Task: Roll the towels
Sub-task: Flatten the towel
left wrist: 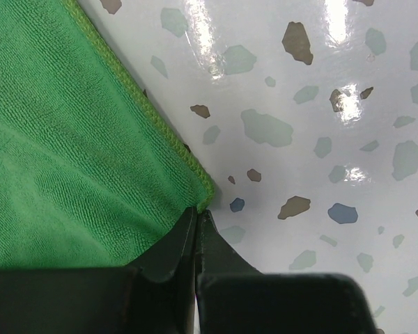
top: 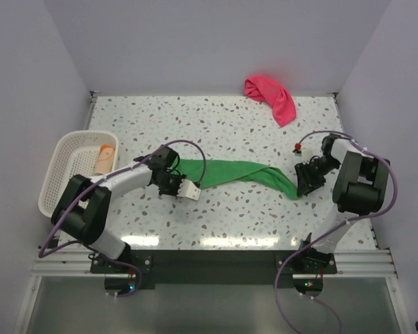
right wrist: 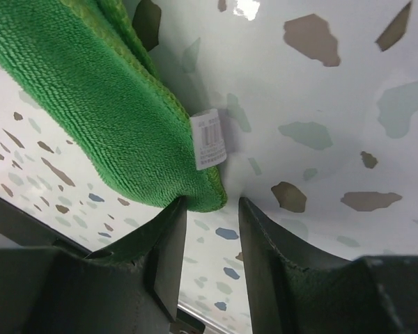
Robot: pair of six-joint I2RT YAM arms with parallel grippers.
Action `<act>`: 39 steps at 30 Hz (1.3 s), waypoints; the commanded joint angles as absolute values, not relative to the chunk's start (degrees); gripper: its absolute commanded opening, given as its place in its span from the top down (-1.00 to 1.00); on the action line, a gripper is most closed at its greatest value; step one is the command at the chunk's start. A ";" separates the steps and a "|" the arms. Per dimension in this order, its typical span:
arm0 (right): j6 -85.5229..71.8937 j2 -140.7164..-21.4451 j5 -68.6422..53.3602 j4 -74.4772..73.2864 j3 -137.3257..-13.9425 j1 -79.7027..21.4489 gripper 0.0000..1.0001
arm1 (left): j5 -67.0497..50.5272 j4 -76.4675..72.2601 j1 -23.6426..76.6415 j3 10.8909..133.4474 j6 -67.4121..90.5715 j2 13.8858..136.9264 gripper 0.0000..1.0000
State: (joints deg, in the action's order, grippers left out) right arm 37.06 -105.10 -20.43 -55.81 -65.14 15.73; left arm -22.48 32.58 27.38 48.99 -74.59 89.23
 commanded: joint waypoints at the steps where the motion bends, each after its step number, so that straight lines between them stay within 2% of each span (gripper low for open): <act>1: 36.39 -103.72 -19.87 -51.69 -61.27 13.54 0.20 | -23.64 31.99 26.89 48.78 -74.44 88.15 1.00; 5: 35.42 -101.69 -16.18 -47.99 -57.66 10.55 0.23 | -23.64 31.91 26.89 49.04 -73.57 88.59 1.00; 10: 35.07 -100.20 -12.05 -45.35 -54.76 8.62 0.37 | -23.64 31.73 26.89 49.22 -71.72 88.51 1.00; 13: 35.59 -98.88 -10.55 -44.21 -52.31 8.18 0.64 | -23.82 31.46 26.81 49.48 -70.14 88.59 1.00; 15: 35.95 -97.30 -10.11 -43.86 -51.59 8.26 0.93 | -24.26 31.20 26.72 50.18 -68.30 88.94 1.00; 16: 36.03 -96.60 -10.02 -43.68 -51.33 8.17 1.00 | -24.52 31.29 26.72 50.53 -67.60 89.12 1.00; 20: 36.39 -92.13 -10.72 -44.64 -52.90 8.35 1.00 | -26.19 31.90 25.05 54.91 -61.89 90.61 1.00; 28: 35.51 -84.82 -12.30 -45.53 -62.12 8.79 1.00 | -37.78 37.52 15.83 68.19 -52.56 93.25 1.00; 34: 35.33 -81.05 -12.22 -43.96 -66.17 9.14 1.00 | -39.81 38.23 13.98 70.48 -49.58 93.25 1.00; 39: 34.81 -76.82 -9.50 -37.54 -66.09 10.02 1.00 | -43.32 34.72 9.85 73.21 -39.92 93.25 1.00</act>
